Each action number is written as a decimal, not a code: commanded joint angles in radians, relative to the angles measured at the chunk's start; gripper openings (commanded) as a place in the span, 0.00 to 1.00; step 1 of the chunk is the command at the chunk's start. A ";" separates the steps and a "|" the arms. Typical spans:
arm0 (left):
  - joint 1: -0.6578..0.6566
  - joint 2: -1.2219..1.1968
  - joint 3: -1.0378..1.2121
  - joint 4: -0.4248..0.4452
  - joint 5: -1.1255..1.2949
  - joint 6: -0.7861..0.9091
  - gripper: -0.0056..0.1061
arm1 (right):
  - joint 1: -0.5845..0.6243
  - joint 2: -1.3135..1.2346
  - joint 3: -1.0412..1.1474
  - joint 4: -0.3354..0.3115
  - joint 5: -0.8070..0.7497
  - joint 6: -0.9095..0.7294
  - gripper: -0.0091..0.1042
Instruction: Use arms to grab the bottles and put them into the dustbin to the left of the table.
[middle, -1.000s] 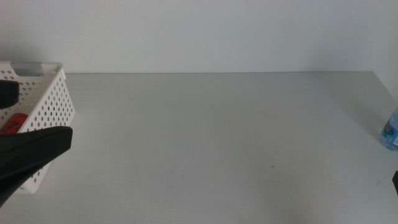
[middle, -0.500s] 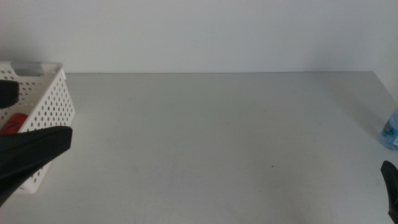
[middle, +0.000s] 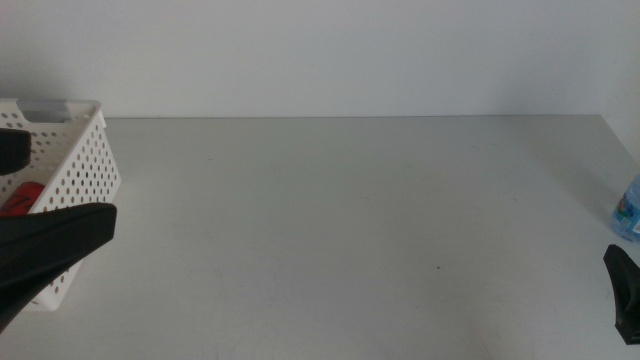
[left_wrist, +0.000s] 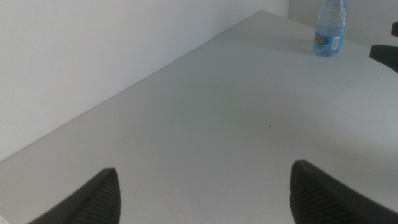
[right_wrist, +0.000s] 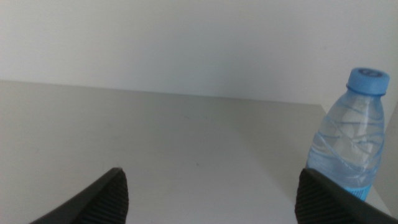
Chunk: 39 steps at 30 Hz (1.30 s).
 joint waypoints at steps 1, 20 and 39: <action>-0.006 0.011 -0.024 0.001 -0.082 -0.013 0.89 | -0.007 -0.001 -0.010 -0.007 -0.114 0.017 0.91; -0.006 0.011 -0.024 0.001 -0.082 -0.013 0.89 | -0.287 0.188 -0.013 0.032 -0.172 0.161 0.91; -0.006 0.011 -0.024 0.001 -0.082 -0.013 0.89 | -0.288 0.617 -0.259 0.011 -0.453 0.009 0.91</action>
